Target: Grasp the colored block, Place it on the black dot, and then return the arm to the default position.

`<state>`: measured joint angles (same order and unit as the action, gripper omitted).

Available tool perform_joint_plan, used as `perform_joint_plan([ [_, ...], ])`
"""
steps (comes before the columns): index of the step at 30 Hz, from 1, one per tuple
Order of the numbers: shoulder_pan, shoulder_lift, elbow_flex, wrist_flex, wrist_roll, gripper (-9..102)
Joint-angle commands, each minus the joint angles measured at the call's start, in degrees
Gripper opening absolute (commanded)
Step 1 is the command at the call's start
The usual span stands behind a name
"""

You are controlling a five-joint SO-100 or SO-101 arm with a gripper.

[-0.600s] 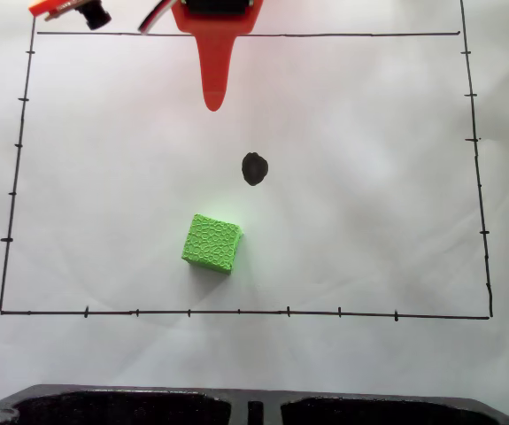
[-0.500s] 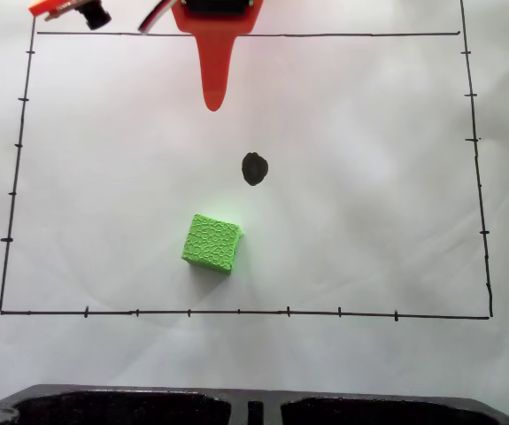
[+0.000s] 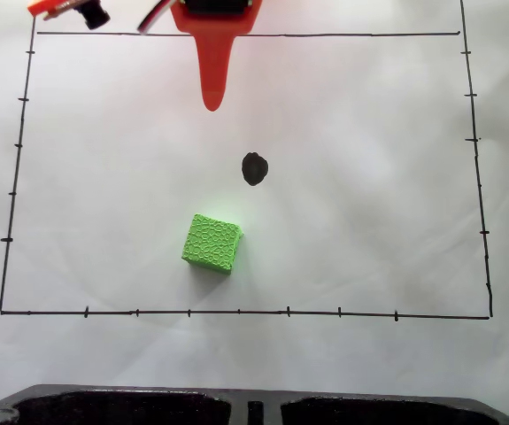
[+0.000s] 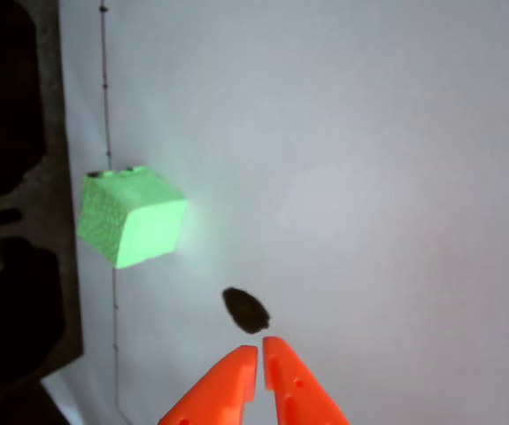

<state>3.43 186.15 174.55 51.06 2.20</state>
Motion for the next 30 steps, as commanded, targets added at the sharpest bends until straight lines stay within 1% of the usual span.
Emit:
perform_joint_plan([
  [1,0.3,-2.1,-0.8,-2.1,0.5,0],
  [4,1.3,-6.2,-1.7,-5.6,0.4,0],
  [8,2.6,-15.3,-8.0,-6.4,1.9,0],
  [11,3.3,-24.8,-15.5,-5.1,4.6,0],
  [18,4.1,-44.2,-33.8,-0.3,15.5,0],
  [25,4.2,-59.2,-45.2,-1.0,21.0,8],
  [30,3.6,-69.1,-52.7,-1.9,23.5,16],
])
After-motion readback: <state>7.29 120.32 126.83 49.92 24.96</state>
